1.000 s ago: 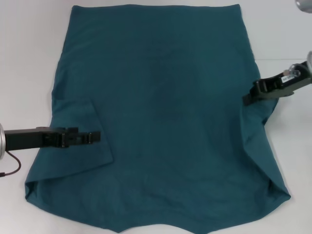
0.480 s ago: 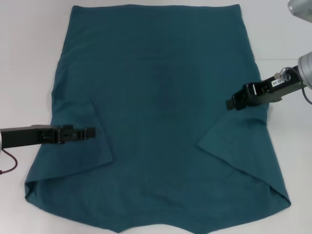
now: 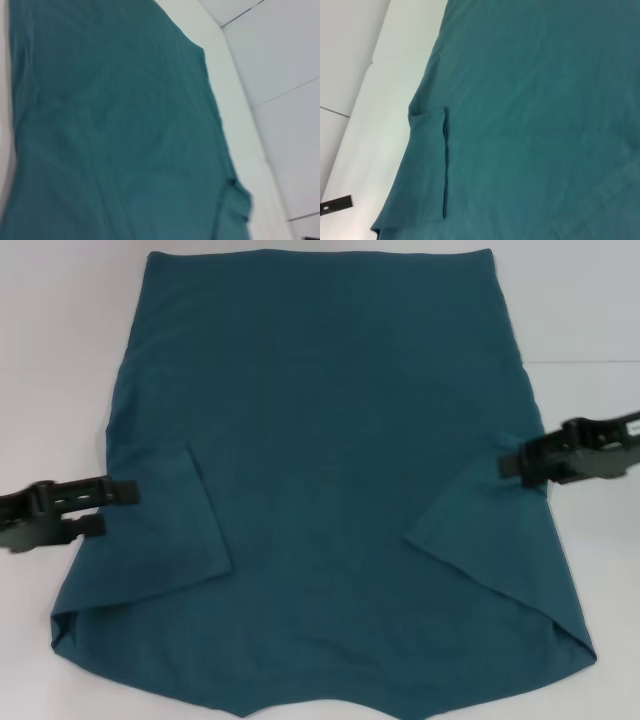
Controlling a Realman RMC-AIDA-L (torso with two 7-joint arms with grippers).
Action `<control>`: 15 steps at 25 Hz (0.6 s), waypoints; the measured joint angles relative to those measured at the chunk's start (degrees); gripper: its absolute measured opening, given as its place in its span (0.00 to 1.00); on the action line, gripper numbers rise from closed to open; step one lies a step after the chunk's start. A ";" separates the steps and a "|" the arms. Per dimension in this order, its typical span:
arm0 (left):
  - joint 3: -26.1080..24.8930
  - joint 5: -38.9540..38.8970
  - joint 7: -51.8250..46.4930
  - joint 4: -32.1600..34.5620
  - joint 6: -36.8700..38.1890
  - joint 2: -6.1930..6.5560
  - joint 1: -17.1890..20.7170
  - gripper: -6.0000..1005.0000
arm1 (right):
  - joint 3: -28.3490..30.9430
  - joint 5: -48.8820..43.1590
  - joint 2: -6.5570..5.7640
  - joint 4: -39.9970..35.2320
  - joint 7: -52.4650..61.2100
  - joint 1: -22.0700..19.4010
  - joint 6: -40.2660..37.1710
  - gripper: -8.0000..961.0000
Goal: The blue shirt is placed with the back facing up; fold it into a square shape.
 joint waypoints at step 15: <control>-11.29 9.57 -5.27 0.71 4.30 0.48 4.04 0.94 | 1.97 1.23 0.99 -2.52 -5.38 -5.93 -2.93 0.53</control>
